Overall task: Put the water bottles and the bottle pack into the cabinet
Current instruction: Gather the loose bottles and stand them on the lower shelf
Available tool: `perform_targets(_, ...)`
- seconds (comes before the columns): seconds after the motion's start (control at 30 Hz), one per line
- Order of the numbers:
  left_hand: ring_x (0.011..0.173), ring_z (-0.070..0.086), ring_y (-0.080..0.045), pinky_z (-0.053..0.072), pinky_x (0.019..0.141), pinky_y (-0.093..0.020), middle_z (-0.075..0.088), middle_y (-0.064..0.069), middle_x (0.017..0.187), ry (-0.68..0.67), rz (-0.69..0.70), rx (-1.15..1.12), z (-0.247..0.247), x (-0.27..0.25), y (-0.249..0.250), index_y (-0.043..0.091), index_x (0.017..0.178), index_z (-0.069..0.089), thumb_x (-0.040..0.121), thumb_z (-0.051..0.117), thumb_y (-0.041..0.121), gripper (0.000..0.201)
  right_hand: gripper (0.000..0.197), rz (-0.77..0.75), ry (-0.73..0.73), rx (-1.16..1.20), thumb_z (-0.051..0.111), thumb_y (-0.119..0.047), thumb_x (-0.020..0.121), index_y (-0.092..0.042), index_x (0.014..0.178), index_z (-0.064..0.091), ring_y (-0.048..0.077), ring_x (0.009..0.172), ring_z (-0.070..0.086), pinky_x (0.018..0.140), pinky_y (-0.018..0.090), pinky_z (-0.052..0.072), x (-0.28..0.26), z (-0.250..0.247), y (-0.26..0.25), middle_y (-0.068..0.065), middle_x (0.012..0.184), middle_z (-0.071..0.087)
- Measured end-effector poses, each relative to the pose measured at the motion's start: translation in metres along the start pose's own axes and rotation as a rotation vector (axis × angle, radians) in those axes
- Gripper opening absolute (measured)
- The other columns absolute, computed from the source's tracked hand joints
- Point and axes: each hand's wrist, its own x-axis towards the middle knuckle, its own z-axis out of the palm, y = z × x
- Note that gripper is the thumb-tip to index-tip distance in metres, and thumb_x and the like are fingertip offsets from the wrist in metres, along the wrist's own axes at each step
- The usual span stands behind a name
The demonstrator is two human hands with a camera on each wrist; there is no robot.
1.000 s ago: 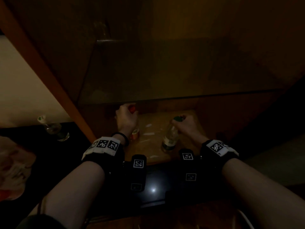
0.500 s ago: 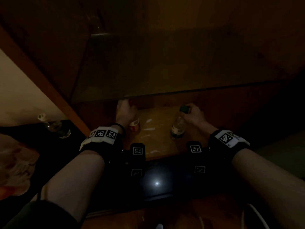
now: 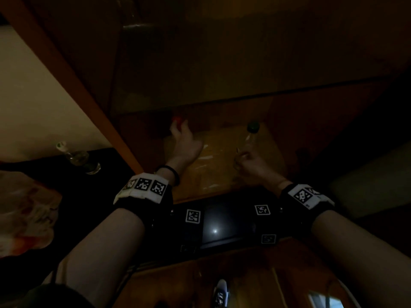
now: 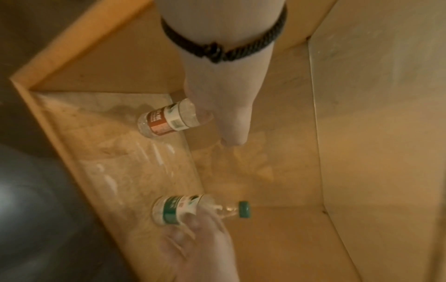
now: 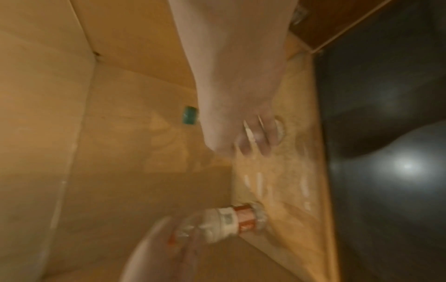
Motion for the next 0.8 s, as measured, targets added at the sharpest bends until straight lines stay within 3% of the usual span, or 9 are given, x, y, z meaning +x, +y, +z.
perform_targets(0.1, 0.142, 0.024, -0.028, 0.029, 0.115, -0.032, 0.015, -0.011, 0.156, -0.082, 0.098, 0.096, -0.004, -0.018, -0.008, 0.014, 0.152, 0.016, 0.095, 0.054, 0.019, 0.069, 0.008, 0.089, -0.150, -0.135, 0.048, -0.014, 0.097, -0.019, 0.092, 0.052, 0.011, 0.059, 0.055, 0.052, 0.024, 0.048, -0.010, 0.024, 0.011, 0.001, 0.080, 0.057)
perform_targets(0.17, 0.121, 0.044, -0.018, 0.043, 0.090, -0.014, 0.037, -0.012, 0.147, -0.211, 0.129, 0.003, -0.005, -0.031, -0.018, 0.012, 0.149, 0.020, 0.097, 0.050, 0.016, 0.061, 0.017, 0.113, -0.211, -0.195, 0.048, -0.018, 0.098, -0.024, 0.083, 0.050, 0.012, 0.057, 0.055, 0.055, 0.025, 0.046, -0.021, 0.043, 0.014, -0.001, 0.076, 0.057)
perform_targets(0.23, 0.108, 0.051, -0.017, 0.041, 0.075, -0.014, 0.049, -0.015, 0.138, -0.311, 0.190, -0.008, -0.008, -0.048, -0.032, 0.008, 0.147, 0.027, 0.097, 0.049, 0.011, 0.054, 0.014, 0.112, -0.211, -0.195, 0.046, -0.018, 0.099, -0.020, 0.086, 0.052, 0.013, 0.059, 0.054, 0.057, 0.025, 0.044, -0.030, 0.061, 0.015, -0.001, 0.073, 0.056)
perform_targets(0.3, 0.104, 0.055, -0.019, 0.041, 0.075, -0.014, 0.056, -0.020, 0.131, -0.434, 0.272, 0.029, -0.016, -0.062, -0.048, 0.000, 0.139, 0.040, 0.097, 0.049, 0.010, 0.045, 0.008, 0.095, -0.177, -0.179, 0.046, -0.019, 0.099, -0.015, 0.098, 0.052, 0.013, 0.058, 0.053, 0.057, 0.025, 0.043, -0.038, 0.077, 0.014, 0.000, 0.072, 0.056)
perform_targets(0.43, 0.101, 0.058, -0.017, 0.045, 0.093, -0.038, 0.064, -0.021, 0.120, -0.702, 0.369, 0.079, -0.047, -0.077, -0.088, -0.005, 0.116, 0.061, 0.098, 0.051, 0.014, 0.028, 0.012, 0.137, -0.181, -0.219, 0.045, -0.025, 0.099, -0.016, 0.107, 0.049, 0.012, 0.059, 0.053, 0.058, 0.023, 0.044, -0.054, 0.116, 0.006, 0.002, 0.080, 0.058)
perform_targets(0.53, 0.103, 0.060, -0.021, 0.044, 0.094, -0.035, 0.066, -0.009, 0.113, -0.759, 0.407, 0.176, -0.080, -0.078, -0.123, 0.002, 0.120, 0.062, 0.098, 0.051, 0.016, 0.028, 0.010, 0.204, -0.172, -0.237, 0.043, -0.021, 0.100, -0.014, 0.105, 0.047, 0.013, 0.059, 0.054, 0.059, 0.025, 0.045, -0.067, 0.149, 0.005, 0.001, 0.076, 0.056)
perform_targets(0.63, 0.092, 0.059, -0.014, 0.045, 0.084, -0.029, 0.063, 0.003, 0.098, -0.674, 0.344, 0.183, -0.121, -0.075, -0.152, 0.010, 0.118, 0.063, 0.098, 0.052, 0.018, 0.025, 0.012, 0.218, -0.210, -0.251, 0.042, -0.021, 0.101, -0.012, 0.105, 0.048, 0.015, 0.063, 0.056, 0.061, 0.026, 0.046, -0.080, 0.182, 0.010, 0.001, 0.078, 0.056)
perform_targets(0.73, 0.104, 0.061, -0.017, 0.047, 0.088, -0.028, 0.063, 0.000, 0.110, -0.377, 0.253, 0.074, -0.167, -0.064, -0.180, 0.017, 0.121, 0.062, 0.097, 0.051, 0.017, 0.026, 0.013, 0.203, -0.274, -0.305, 0.041, -0.023, 0.101, -0.015, 0.107, 0.049, 0.012, 0.063, 0.056, 0.056, 0.021, 0.047, -0.084, 0.217, 0.008, -0.001, 0.080, 0.056)
perform_targets(0.8, 0.108, 0.062, -0.022, 0.045, 0.088, -0.026, 0.066, -0.008, 0.118, -0.144, 0.199, 0.013, -0.199, -0.053, -0.199, 0.012, 0.118, 0.064, 0.095, 0.050, 0.010, 0.027, 0.012, 0.188, -0.302, -0.305, 0.041, -0.024, 0.102, -0.017, 0.103, 0.050, 0.011, 0.063, 0.056, 0.053, 0.018, 0.048, -0.083, 0.238, 0.003, -0.001, 0.080, 0.057)
